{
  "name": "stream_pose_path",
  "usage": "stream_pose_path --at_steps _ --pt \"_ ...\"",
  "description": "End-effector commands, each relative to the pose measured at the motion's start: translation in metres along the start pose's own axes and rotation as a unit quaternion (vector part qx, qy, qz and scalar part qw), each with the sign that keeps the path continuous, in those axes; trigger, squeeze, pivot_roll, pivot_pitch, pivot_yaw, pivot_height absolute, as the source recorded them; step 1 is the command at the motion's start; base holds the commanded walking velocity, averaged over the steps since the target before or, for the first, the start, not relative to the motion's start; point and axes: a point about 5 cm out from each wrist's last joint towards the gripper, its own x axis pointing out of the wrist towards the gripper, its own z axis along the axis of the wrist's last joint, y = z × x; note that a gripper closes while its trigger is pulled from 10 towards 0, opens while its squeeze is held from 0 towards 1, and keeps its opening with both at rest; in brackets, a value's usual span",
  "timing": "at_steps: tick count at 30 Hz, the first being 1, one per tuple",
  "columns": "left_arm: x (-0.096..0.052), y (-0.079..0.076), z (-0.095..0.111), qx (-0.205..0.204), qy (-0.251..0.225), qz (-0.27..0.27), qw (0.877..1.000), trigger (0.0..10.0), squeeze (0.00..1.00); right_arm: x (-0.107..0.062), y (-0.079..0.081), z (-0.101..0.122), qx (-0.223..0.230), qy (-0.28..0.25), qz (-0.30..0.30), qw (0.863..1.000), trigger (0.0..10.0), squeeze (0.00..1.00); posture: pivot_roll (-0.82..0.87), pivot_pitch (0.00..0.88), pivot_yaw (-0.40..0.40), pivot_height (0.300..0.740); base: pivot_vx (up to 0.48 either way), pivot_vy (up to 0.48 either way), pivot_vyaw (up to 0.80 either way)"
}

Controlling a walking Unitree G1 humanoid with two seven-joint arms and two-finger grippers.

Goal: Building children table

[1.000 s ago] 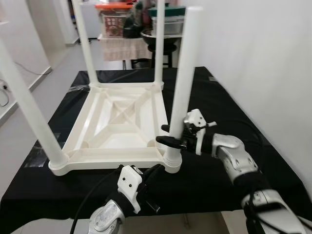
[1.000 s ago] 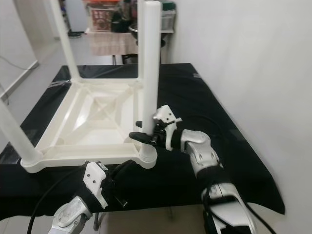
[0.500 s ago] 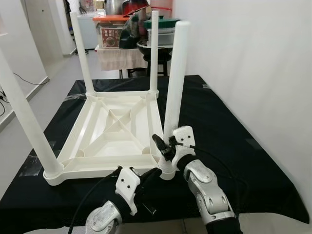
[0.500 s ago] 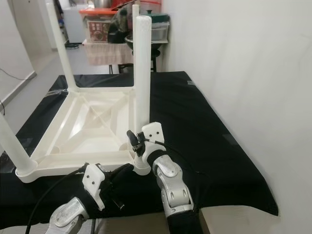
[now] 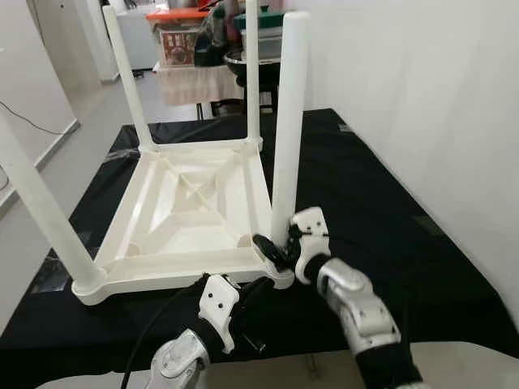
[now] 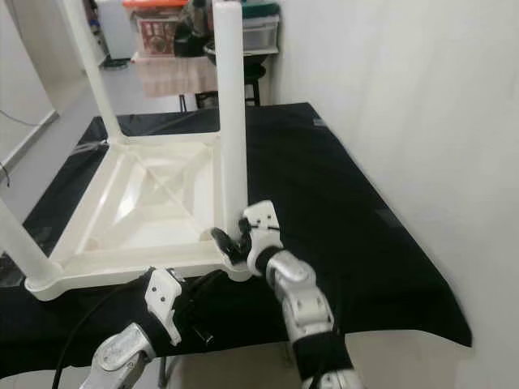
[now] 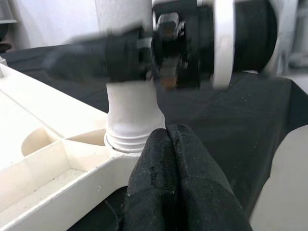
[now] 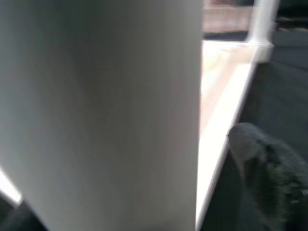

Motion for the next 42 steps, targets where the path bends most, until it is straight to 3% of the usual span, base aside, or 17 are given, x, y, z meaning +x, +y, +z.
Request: stream_pose_path --at_steps 1,2,3,6,9,14,15,16,17,28,29,31,33,34,35,37,42 --pt "-0.001 -0.002 -0.002 0.001 0.006 -0.008 1.0 10.0 0.0 0.004 0.005 0.017 -0.014 -0.024 0.072 0.997 10.0 1.0 -0.03 0.0 -0.013 0.74 0.0 0.0 0.0" --pt "0.001 -0.004 0.001 0.002 0.0 -0.013 1.0 10.0 0.0 -0.001 0.007 0.025 -0.051 -0.025 0.156 0.986 10.0 0.0 -0.02 0.0 -0.018 0.74 0.0 0.0 0.0" --pt "0.001 -0.004 0.001 0.002 0.0 -0.013 1.0 10.0 0.0 -0.001 0.007 0.025 -0.051 -0.025 0.156 0.986 10.0 0.0 -0.02 0.0 -0.018 0.74 0.0 0.0 0.0" --pt "0.005 -0.007 0.006 0.008 -0.009 -0.024 1.0 10.0 0.0 -0.008 0.004 0.031 -0.097 -0.001 0.278 0.956 10.0 0.0 -0.02 0.0 -0.019 0.74 0.0 0.0 0.0" --pt "0.007 -0.007 0.007 0.007 -0.008 -0.029 1.0 10.0 0.0 -0.007 -0.002 0.025 -0.094 0.035 0.32 0.942 10.0 0.0 -0.02 0.0 -0.017 0.74 0.0 0.0 0.0" --pt "0.005 -0.01 0.007 0.014 -0.005 -0.034 0.999 10.0 0.0 -0.004 -0.011 0.022 -0.089 0.049 0.317 0.943 10.0 0.0 -0.01 0.0 -0.011 0.74 0.0 0.0 0.0" --pt "0.003 -0.011 0.007 0.014 -0.004 -0.033 0.999 10.0 0.0 -0.005 -0.013 0.021 -0.084 0.052 0.322 0.942 7.7 0.0 -0.01 0.0 -0.015 0.74 0.0 0.0 0.0" --pt "0.002 -0.011 0.006 0.015 -0.003 -0.033 0.999 10.0 0.0 -0.007 -0.015 0.022 -0.082 0.05 0.333 0.938 4.5 0.0 -0.01 0.0 -0.016 0.74 0.0 0.0 0.0" --pt "0.001 -0.012 0.006 0.015 -0.001 -0.034 0.999 10.0 0.0 -0.007 -0.018 0.023 -0.071 0.049 0.33 0.94 0.0 0.0 -0.01 0.0 -0.02 0.74 0.0 0.0 0.0" --pt "0.001 -0.015 0.011 0.018 -0.006 -0.042 0.999 10.0 0.0 -0.01 -0.027 0.02 -0.075 0.053 0.288 0.953 0.0 0.0 0.0 0.0 -0.028 0.74 0.0 0.0 0.0" --pt "0.002 -0.014 0.012 0.019 -0.006 -0.042 0.999 10.0 0.0 -0.012 -0.027 0.016 -0.069 0.054 0.266 0.96 0.0 0.0 -0.01 0.0 -0.025 0.74 0.0 0.0 0.0" --pt "0.0 -0.012 0.012 0.018 -0.003 -0.042 0.999 10.0 0.0 -0.014 -0.005 -0.014 -0.044 0.064 0.166 0.983 0.0 0.0 -0.02 0.0 -0.005 0.74 0.0 0.0 0.0" --pt "0.0 -0.011 0.012 0.018 -0.001 -0.041 0.999 10.0 0.0 -0.016 0.004 -0.023 -0.039 0.068 0.124 0.989 0.0 0.0 -0.02 0.0 -0.005 0.74 0.0 0.0 0.0" --pt "-0.001 -0.01 0.012 0.017 -0.001 -0.04 0.999 10.0 0.0 -0.016 0.004 -0.034 -0.01 0.081 -0.016 0.997 0.0 0.0 -0.03 0.0 0.004 0.74 0.0 0.0 0.0" --pt "-0.001 -0.01 0.012 0.017 -0.001 -0.04 0.999 10.0 0.0 -0.016 0.004 -0.034 -0.01 0.081 -0.016 0.997 0.0 0.0 -0.03 0.0 0.004 0.74 0.0 0.0 0.0" --pt "-0.001 -0.011 0.012 0.015 0.002 -0.043 0.999 10.0 0.0 -0.03 0.005 -0.054 0.007 0.115 -0.188 0.975 0.0 0.0 -0.03 0.0 0.007 0.74 0.0 0.0 0.0" --pt "-0.002 -0.012 0.006 0.026 0.013 -0.045 0.999 10.0 0.0 -0.017 0.015 -0.049 -0.008 0.108 -0.159 0.981 0.0 0.0 -0.03 0.0 -0.001 0.74 0.0 0.0 0.0"
